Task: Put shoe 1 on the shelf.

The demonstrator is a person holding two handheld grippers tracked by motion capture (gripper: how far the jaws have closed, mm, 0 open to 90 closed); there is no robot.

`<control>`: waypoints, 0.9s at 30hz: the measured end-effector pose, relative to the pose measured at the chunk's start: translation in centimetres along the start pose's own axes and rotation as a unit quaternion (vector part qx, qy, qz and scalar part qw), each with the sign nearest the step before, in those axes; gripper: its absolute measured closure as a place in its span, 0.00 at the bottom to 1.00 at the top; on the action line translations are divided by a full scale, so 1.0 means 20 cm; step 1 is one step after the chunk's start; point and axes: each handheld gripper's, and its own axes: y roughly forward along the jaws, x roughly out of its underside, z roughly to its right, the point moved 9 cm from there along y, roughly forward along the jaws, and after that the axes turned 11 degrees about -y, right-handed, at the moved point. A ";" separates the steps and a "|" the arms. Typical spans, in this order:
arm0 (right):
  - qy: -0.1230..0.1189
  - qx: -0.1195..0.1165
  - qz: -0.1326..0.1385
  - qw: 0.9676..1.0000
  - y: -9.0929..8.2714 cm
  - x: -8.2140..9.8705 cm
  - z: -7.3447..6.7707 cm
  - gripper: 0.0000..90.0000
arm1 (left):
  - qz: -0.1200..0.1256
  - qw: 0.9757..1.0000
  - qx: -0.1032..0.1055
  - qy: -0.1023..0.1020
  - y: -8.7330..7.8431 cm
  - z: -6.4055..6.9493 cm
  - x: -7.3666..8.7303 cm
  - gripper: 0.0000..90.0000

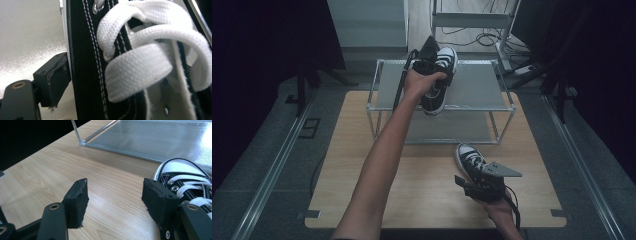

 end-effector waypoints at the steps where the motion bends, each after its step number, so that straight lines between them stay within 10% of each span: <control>1: 0.000 0.000 0.000 1.000 0.00 0.00 0.00 0.42 | 0.000 1.000 -0.002 -0.004 0.00 0.00 -0.01 0.17; 27: 0.002 0.004 0.002 1.000 0.00 0.00 0.01 0.43 | -0.002 0.994 -0.071 -0.087 0.13 -0.19 -0.16 0.16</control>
